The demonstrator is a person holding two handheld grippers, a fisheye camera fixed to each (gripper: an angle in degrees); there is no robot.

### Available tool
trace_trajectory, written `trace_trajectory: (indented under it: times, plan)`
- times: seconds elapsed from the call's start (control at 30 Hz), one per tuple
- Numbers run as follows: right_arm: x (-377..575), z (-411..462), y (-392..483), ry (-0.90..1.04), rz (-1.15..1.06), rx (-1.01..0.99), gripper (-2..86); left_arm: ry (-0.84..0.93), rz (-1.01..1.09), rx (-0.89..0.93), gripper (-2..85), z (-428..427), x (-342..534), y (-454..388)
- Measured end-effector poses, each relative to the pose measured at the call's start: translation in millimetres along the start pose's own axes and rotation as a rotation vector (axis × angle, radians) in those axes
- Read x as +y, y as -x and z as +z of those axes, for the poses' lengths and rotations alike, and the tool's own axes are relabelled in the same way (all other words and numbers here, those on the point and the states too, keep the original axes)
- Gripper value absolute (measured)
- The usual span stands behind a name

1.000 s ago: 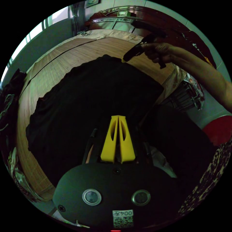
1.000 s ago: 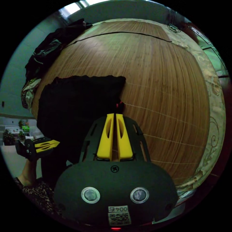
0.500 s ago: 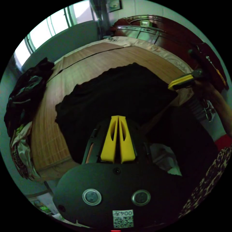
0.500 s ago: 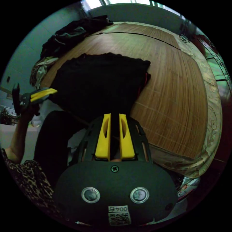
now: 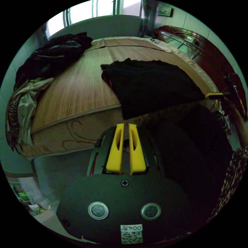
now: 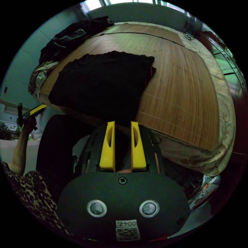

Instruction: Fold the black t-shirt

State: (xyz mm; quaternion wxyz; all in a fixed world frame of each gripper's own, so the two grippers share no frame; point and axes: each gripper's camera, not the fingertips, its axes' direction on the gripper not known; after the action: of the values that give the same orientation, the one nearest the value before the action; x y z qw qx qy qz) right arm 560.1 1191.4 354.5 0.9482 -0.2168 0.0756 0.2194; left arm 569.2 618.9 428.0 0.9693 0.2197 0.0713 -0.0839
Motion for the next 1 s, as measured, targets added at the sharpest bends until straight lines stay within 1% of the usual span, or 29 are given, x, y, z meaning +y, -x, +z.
trace_trajectory:
  times: [0.1,0.3,0.4,0.5,0.7,0.87,1.0]
  plan:
    - [0,-1,15,0.001,-0.001,-0.019,8.8,-0.034,-0.011,-0.010,1.2,7,8,13]
    - [-2,-6,49,0.016,-0.063,0.019,8.7,-0.046,0.037,-0.009,1.7,17,12,38]
    - [1,-5,52,0.026,-0.042,0.036,8.9,-0.050,0.058,-0.012,2.2,18,15,53]
    - [8,-4,50,0.041,-0.017,0.079,9.3,-0.071,0.069,0.027,2.8,16,17,66]
    - [19,-5,40,0.054,0.048,0.116,9.6,-0.075,0.123,0.018,3.0,15,14,80]
    - [25,-3,38,0.053,0.073,0.114,9.4,-0.077,0.155,0.010,2.1,13,9,87]
    - [28,3,42,0.057,0.069,0.072,8.8,-0.078,0.161,0.006,1.5,12,5,92]
